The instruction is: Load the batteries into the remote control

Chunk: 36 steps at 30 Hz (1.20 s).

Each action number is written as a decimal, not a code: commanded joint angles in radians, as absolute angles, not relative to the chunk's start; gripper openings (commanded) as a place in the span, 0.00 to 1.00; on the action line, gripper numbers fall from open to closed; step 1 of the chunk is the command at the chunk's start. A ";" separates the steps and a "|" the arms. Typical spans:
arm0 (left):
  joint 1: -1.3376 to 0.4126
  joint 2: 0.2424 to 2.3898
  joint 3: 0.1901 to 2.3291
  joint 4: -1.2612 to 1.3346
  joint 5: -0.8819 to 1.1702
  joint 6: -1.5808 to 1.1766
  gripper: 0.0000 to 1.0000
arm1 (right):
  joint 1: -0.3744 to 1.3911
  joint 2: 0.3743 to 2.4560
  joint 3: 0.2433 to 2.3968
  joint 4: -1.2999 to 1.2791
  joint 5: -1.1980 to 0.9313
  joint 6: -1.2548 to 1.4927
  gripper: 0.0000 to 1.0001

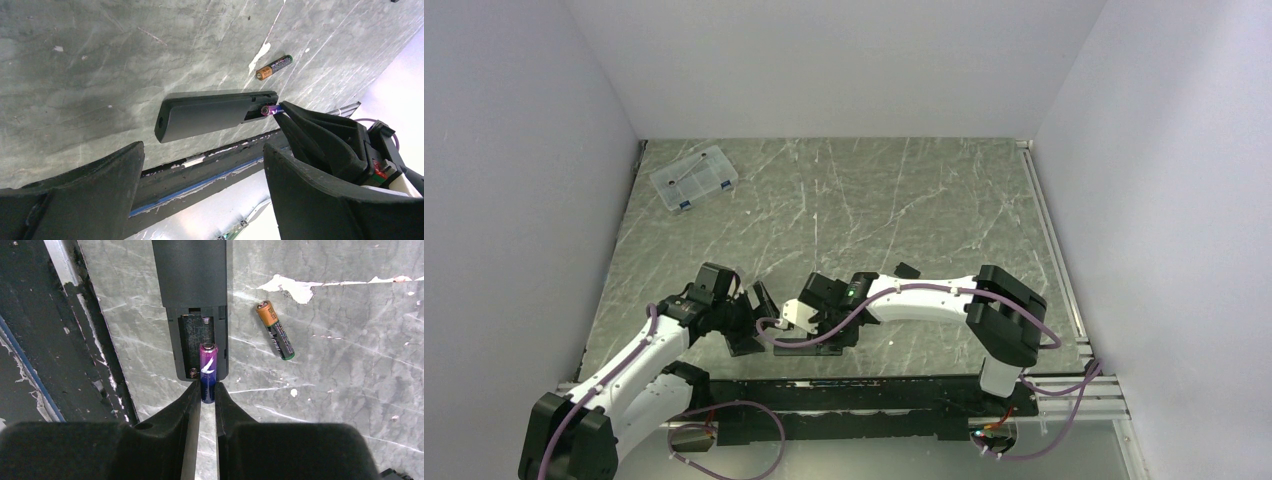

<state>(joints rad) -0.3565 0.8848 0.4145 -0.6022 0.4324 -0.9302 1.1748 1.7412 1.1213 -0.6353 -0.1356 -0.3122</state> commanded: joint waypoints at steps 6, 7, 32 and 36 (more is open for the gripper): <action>-0.353 0.869 0.413 -0.578 0.451 -0.937 0.94 | 1.181 1.747 1.160 -0.627 -0.129 -0.308 0.20; -0.353 0.869 0.413 -0.580 0.451 -0.937 0.94 | 1.181 1.748 1.161 -0.628 -0.129 -0.308 0.20; -0.353 0.883 0.412 -0.570 0.454 -0.936 0.94 | 1.181 1.743 1.158 -0.616 -0.156 -0.295 0.22; -0.352 0.890 0.413 -0.566 0.457 -0.936 0.94 | 1.181 1.743 1.159 -0.605 -0.163 -0.288 0.24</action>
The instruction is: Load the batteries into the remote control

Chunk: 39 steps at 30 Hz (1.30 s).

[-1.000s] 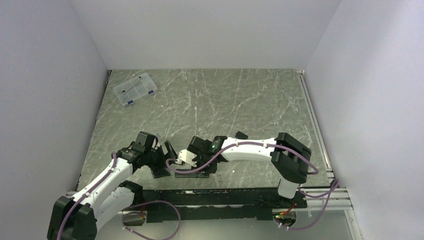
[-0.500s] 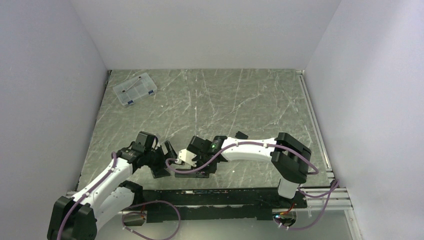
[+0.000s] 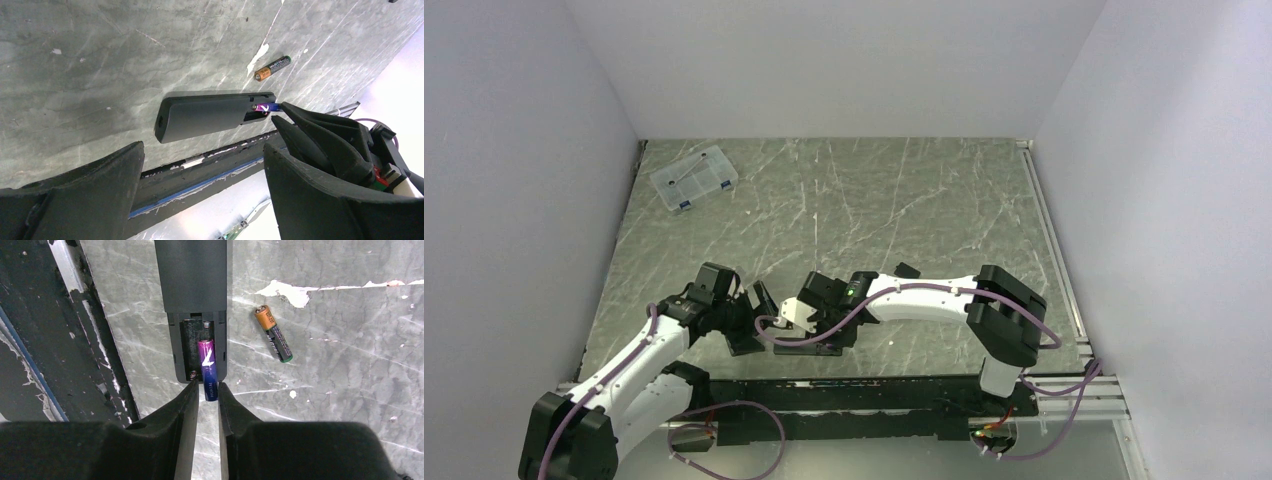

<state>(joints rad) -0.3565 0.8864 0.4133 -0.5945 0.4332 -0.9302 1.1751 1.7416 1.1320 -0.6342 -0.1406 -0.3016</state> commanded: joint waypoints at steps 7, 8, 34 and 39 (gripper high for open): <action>-0.353 0.891 0.415 -0.569 0.457 -0.934 0.94 | 1.183 1.748 1.169 -0.594 -0.174 -0.285 0.27; -0.353 0.890 0.415 -0.570 0.457 -0.934 0.94 | 1.183 1.749 1.169 -0.593 -0.176 -0.284 0.27; -0.353 0.891 0.413 -0.568 0.458 -0.930 0.94 | 1.183 1.784 1.183 -0.546 -0.149 -0.275 0.31; -0.352 0.894 0.413 -0.568 0.460 -0.930 0.94 | 1.183 1.790 1.181 -0.540 -0.146 -0.272 0.30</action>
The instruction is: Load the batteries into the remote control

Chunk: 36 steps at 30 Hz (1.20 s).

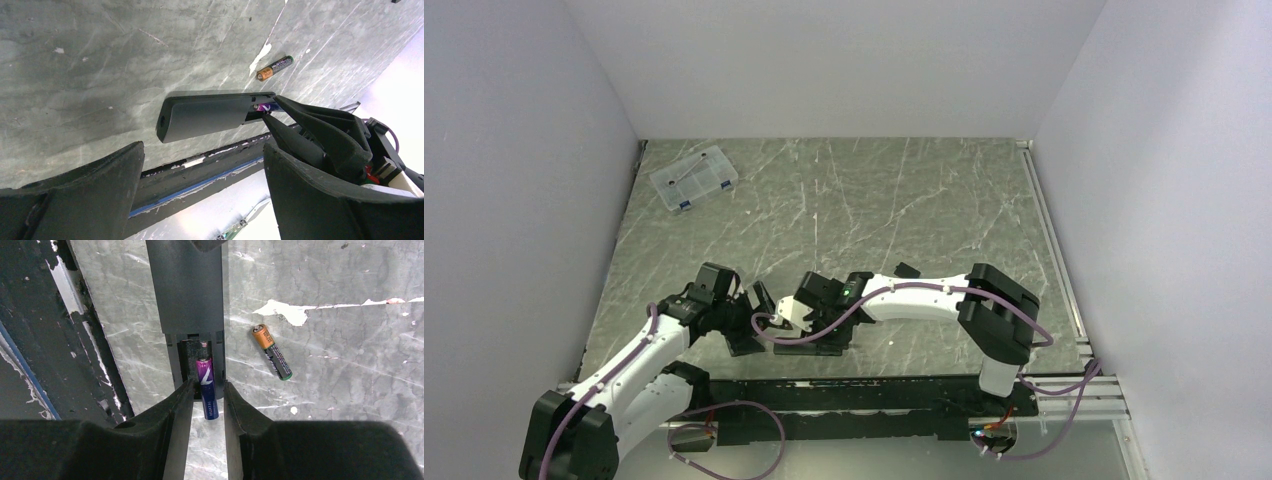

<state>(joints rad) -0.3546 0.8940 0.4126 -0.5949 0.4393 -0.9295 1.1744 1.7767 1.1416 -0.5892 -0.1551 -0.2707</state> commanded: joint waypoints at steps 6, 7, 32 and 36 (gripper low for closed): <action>-0.353 0.893 0.411 -0.568 0.459 -0.930 0.94 | 1.183 1.793 1.186 -0.537 -0.149 -0.270 0.28; -0.353 0.893 0.414 -0.568 0.459 -0.930 0.94 | 1.183 1.792 1.187 -0.537 -0.148 -0.270 0.27; -0.353 0.892 0.412 -0.568 0.462 -0.930 0.94 | 1.183 1.800 1.194 -0.529 -0.136 -0.260 0.17; -0.353 0.893 0.412 -0.566 0.460 -0.930 0.94 | 1.183 1.793 1.192 -0.523 -0.132 -0.256 0.23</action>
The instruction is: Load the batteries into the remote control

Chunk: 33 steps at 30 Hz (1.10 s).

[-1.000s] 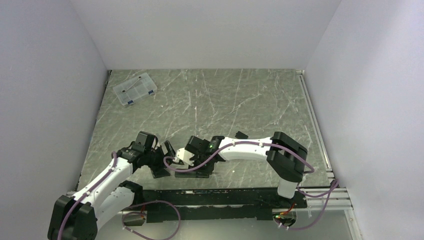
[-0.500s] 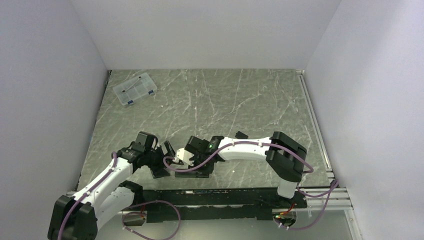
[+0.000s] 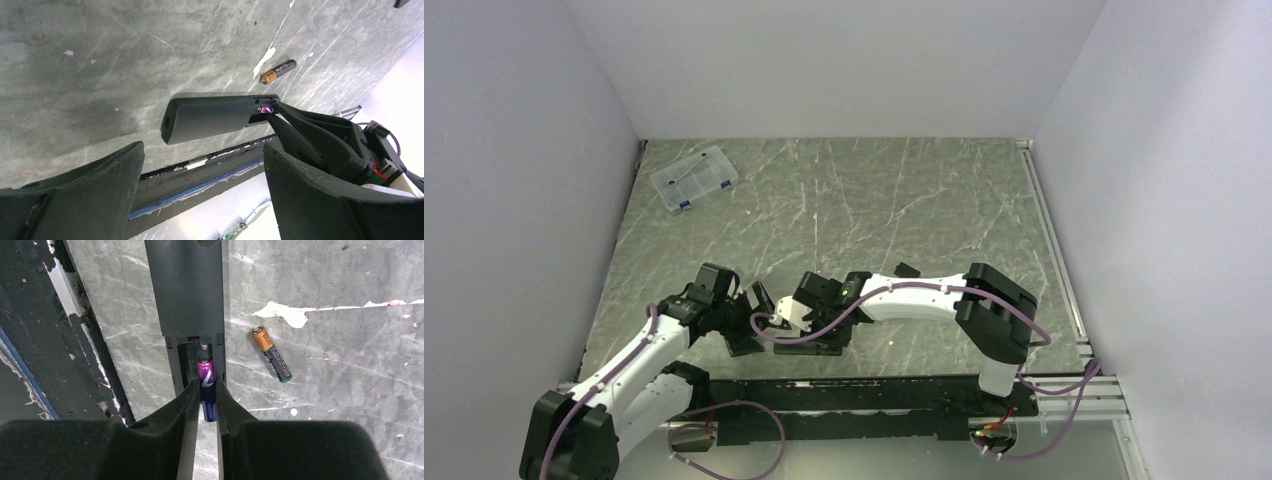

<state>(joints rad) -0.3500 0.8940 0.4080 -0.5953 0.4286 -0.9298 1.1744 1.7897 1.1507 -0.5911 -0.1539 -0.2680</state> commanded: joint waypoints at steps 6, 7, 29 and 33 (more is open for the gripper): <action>-0.353 0.899 0.412 -0.565 0.462 -0.930 0.94 | 1.183 1.779 1.190 -0.518 -0.130 -0.251 0.26; -0.353 0.900 0.413 -0.565 0.462 -0.930 0.94 | 1.183 1.777 1.189 -0.515 -0.132 -0.250 0.26; -0.353 0.916 0.415 -0.560 0.466 -0.925 0.94 | 1.169 1.545 1.119 -0.466 -0.084 -0.121 0.31; -0.353 0.912 0.413 -0.557 0.468 -0.923 0.95 | 1.158 1.457 1.073 -0.438 0.008 -0.037 0.31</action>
